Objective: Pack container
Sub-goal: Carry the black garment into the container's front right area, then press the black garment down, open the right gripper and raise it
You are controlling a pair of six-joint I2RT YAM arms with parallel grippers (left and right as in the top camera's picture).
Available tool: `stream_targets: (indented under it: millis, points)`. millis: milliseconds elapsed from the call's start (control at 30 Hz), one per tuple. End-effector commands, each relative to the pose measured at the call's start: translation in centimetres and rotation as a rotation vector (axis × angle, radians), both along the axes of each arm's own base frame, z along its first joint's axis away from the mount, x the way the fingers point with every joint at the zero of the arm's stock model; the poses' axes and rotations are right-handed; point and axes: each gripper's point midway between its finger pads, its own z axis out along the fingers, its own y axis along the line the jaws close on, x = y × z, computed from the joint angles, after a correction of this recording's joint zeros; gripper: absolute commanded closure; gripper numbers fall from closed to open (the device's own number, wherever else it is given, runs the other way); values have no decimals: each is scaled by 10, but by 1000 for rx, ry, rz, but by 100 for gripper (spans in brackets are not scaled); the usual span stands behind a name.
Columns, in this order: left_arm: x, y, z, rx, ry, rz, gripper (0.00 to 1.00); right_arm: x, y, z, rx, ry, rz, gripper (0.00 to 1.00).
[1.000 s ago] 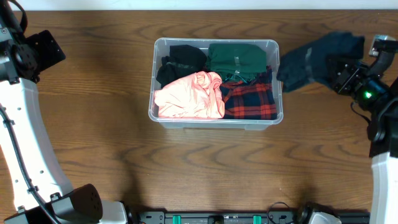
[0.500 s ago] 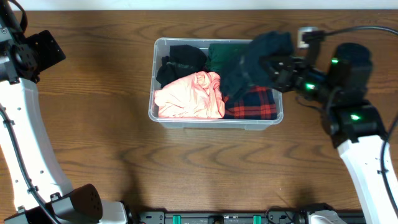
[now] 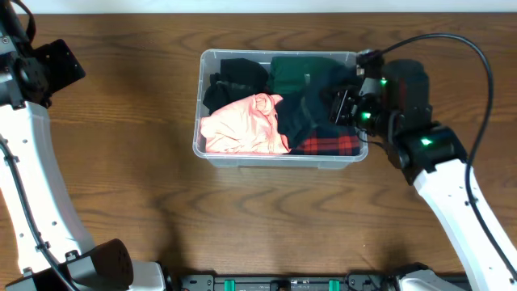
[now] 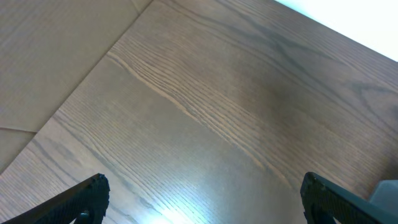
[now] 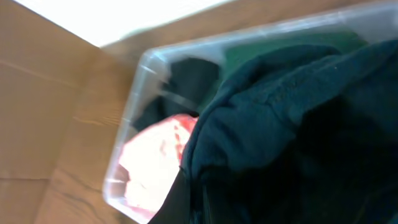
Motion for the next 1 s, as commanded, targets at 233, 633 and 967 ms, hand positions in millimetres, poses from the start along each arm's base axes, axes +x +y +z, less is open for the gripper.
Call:
stream_targets:
  millis: [233,633,967]
  points:
    - [-3,3,-1,0,3,17,2,-4,-22,-56,-259,87,34,37]
    - [-3,3,-1,0,3,17,2,3,-45,34,-404,-129,14,21]
    - [-3,3,-1,0,3,17,2,27,-42,-37,-478,48,28,99]
